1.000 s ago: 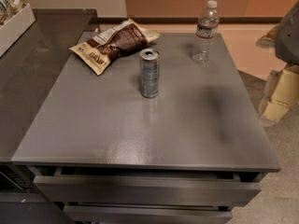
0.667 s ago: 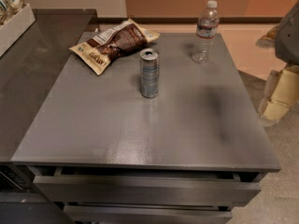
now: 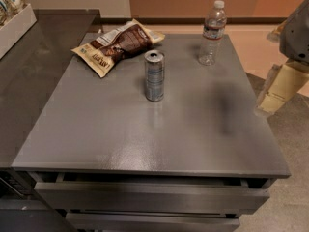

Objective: Move water bottle near redbull can

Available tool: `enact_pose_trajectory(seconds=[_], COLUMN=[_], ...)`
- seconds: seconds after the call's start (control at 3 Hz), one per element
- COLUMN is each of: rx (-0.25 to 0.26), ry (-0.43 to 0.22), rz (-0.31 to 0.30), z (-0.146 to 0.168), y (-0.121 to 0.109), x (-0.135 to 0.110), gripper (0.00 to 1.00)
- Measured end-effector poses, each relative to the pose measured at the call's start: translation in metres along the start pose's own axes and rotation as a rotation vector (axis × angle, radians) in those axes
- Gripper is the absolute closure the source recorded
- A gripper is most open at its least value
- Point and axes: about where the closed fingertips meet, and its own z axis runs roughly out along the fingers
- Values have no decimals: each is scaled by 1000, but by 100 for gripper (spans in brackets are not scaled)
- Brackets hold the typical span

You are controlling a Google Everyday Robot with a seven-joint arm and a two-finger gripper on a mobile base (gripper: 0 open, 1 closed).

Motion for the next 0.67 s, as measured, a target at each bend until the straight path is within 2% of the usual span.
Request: enact_pose_trajectory(seconds=[0.33,0.67], rx=[55,100], ry=[-77,-183], rz=[68,177], z=[20,44], y=[-38,-85], x=[-6,-13], gripper=[0,0])
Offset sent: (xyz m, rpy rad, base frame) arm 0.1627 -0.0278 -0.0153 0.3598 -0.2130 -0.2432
